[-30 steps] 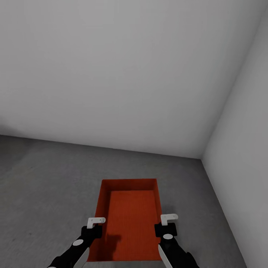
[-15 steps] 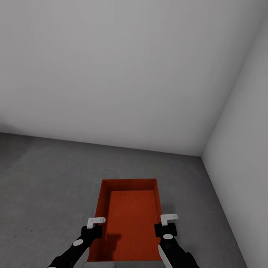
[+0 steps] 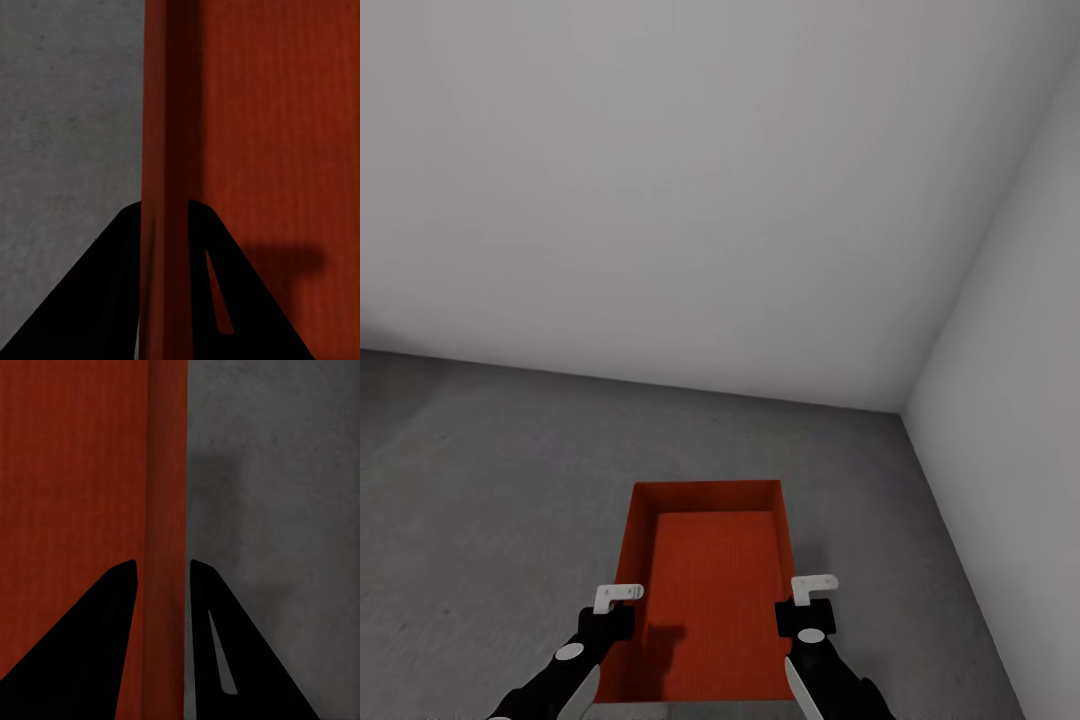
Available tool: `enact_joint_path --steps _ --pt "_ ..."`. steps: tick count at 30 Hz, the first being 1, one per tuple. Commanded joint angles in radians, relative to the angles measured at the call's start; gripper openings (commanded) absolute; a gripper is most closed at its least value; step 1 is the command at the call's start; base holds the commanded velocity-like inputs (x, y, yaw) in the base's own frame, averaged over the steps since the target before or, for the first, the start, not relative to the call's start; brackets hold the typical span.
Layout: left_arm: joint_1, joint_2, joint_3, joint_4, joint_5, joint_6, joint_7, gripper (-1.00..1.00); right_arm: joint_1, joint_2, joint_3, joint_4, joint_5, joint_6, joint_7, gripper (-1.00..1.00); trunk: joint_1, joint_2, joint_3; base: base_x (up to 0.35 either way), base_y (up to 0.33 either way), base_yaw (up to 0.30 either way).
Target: Move the two storage containers from the living room to the garage. In the garage, place one container on the floor and stack the other container on top of it (either order is fine).
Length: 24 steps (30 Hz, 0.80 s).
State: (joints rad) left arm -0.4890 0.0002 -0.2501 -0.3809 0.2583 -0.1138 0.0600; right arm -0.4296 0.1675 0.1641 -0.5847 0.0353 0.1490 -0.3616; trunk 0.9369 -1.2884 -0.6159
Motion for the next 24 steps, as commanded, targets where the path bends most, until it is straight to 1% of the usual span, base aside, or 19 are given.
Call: enact_joint_path --steps 1,18,24 --pt "-0.002 0.002 -0.007 -0.001 0.002 -0.004 0.014 -1.0 0.0 -0.019 0.011 0.002 0.026 0.011 -0.013 -1.0 0.0 -0.001 -0.002 0.0 0.0 0.0" --pt "-0.002 0.001 -0.007 -0.001 0.002 -0.004 0.014 -1.0 0.0 -0.019 0.011 0.002 0.026 0.011 -0.013 -1.0 0.0 -0.001 -0.03 0.0 0.0 0.0" --pt "-0.002 0.001 -0.008 -0.001 0.002 -0.004 0.014 -1.0 0.0 -0.019 0.011 0.002 0.027 0.011 -0.013 -1.0 0.0 -0.001 -0.034 0.0 0.0 0.0"
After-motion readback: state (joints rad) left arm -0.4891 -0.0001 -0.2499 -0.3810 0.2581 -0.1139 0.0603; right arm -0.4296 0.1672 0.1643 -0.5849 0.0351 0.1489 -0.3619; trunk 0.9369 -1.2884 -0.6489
